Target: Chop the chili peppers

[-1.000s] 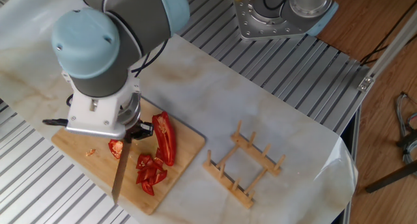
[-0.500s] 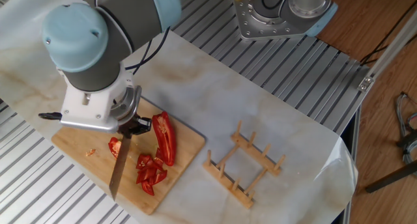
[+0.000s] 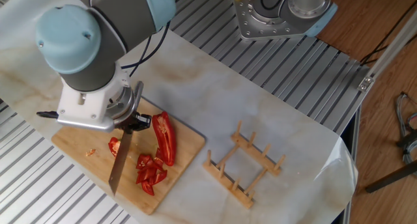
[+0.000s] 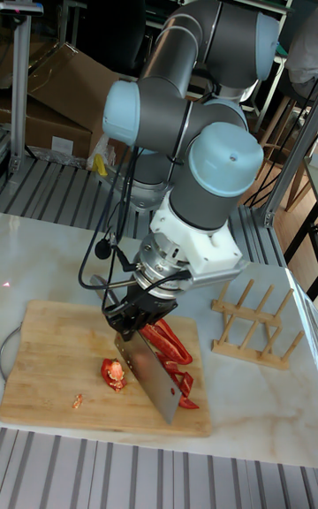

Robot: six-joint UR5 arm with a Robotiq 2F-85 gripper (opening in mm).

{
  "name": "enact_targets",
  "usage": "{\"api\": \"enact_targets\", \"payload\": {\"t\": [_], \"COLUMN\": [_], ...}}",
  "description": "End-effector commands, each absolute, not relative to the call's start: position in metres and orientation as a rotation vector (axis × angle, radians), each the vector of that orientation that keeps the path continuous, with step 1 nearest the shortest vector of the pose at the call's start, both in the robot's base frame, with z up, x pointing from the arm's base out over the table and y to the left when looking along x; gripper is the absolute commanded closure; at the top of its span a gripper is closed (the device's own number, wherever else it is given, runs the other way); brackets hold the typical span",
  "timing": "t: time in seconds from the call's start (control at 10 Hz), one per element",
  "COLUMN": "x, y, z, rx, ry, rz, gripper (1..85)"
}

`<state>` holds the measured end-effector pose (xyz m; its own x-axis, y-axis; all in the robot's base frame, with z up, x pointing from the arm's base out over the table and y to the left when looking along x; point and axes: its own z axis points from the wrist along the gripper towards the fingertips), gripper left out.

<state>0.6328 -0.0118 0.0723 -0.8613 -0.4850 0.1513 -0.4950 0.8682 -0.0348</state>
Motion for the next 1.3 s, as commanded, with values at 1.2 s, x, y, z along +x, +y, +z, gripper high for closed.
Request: {"api": "enact_targets", "payload": {"t": [1.2], "x": [0.6287], "y": [-0.0058], "z": [0.0623], "rx": [0.672], "ry": [-2.881], "rz": [0.041], "gripper": [73.7]}}
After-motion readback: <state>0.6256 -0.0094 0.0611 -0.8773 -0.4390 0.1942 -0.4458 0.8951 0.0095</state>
